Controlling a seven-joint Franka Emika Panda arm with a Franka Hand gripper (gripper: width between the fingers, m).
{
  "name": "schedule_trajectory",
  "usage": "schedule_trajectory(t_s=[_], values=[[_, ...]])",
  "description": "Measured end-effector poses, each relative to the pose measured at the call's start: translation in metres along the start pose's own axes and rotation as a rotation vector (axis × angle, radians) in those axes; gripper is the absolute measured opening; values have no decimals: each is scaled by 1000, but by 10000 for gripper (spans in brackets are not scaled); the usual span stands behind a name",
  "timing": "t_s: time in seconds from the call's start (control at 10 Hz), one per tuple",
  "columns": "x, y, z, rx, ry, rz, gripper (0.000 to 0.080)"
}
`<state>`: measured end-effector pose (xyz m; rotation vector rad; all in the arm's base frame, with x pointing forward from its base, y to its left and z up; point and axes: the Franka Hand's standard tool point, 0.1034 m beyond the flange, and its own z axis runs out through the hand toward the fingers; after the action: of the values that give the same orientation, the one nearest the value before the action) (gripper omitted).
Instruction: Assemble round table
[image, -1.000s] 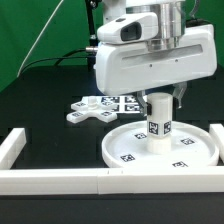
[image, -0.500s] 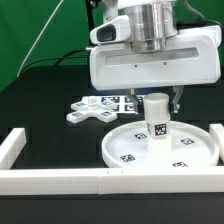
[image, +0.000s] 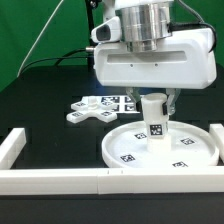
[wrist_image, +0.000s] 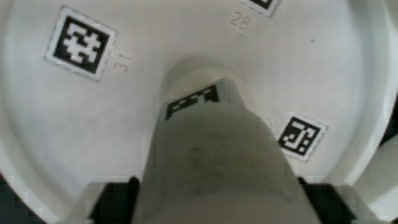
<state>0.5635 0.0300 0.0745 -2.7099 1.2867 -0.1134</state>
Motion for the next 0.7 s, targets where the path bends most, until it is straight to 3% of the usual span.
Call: schedule_trajectory(t_s=[0.4, 0.7], values=[[-7, 2, 0, 61, -6, 565, 407], [-8, 1, 1, 55, -14, 451, 408]])
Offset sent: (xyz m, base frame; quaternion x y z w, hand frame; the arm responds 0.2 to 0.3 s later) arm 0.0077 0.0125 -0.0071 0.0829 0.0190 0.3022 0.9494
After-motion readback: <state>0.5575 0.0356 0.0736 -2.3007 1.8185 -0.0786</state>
